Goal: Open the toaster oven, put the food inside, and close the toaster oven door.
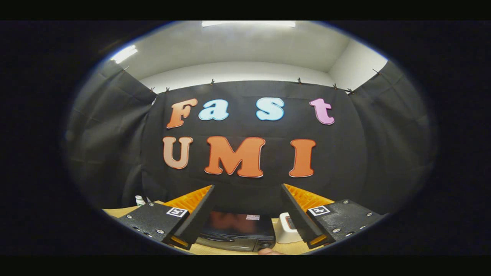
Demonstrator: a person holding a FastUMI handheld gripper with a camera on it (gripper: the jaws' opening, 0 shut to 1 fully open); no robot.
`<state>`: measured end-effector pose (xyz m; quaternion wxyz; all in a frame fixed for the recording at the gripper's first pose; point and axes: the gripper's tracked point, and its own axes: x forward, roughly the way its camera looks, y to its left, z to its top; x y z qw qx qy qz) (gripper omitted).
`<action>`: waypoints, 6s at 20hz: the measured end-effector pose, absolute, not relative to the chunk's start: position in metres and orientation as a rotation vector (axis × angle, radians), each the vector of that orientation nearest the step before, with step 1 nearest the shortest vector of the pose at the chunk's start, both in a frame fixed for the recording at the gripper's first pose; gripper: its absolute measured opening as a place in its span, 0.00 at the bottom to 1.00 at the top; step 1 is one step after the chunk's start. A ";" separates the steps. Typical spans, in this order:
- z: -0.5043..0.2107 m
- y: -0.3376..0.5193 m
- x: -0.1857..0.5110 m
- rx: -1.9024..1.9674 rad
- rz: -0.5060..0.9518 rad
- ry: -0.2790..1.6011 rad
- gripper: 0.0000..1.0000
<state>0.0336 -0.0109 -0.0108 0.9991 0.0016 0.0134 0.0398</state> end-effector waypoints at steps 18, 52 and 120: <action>-0.108 0.012 0.051 -0.016 0.094 0.268 0.99; -0.264 0.103 -0.039 -0.015 0.323 0.603 0.72; -0.276 -0.055 -0.085 0.332 0.117 1.040 0.31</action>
